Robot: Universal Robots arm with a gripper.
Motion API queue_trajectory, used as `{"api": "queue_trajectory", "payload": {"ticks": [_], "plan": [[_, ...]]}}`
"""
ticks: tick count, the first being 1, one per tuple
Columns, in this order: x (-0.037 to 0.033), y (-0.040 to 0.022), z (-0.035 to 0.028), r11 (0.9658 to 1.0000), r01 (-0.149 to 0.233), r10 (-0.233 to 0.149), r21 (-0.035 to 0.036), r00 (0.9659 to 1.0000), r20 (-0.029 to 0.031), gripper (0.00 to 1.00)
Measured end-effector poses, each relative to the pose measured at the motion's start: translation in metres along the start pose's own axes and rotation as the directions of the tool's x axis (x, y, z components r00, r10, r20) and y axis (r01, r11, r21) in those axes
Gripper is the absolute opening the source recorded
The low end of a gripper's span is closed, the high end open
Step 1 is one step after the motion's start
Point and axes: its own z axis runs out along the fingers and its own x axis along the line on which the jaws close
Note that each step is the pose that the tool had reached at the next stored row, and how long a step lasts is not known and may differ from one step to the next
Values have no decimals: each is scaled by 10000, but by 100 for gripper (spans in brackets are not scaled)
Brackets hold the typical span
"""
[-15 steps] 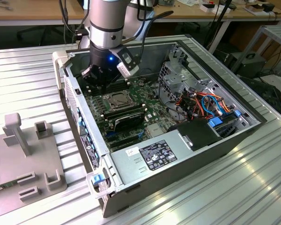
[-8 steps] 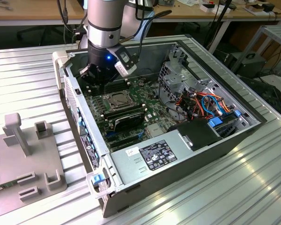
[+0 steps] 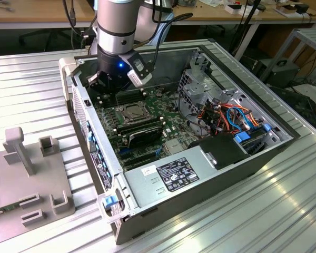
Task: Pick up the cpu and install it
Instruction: 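Install the first cpu locking lever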
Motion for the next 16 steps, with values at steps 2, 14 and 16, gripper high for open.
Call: {"api": "queue_trajectory", "payload": {"ticks": [2,14,16], "plan": [[0,6,2,10000,-1,1,-71,10000,4,11],[-81,-1,6,9964,-15,17,-849,10000,25,11],[-143,-9,8,9964,-17,18,-848,10000,19,11]]}}
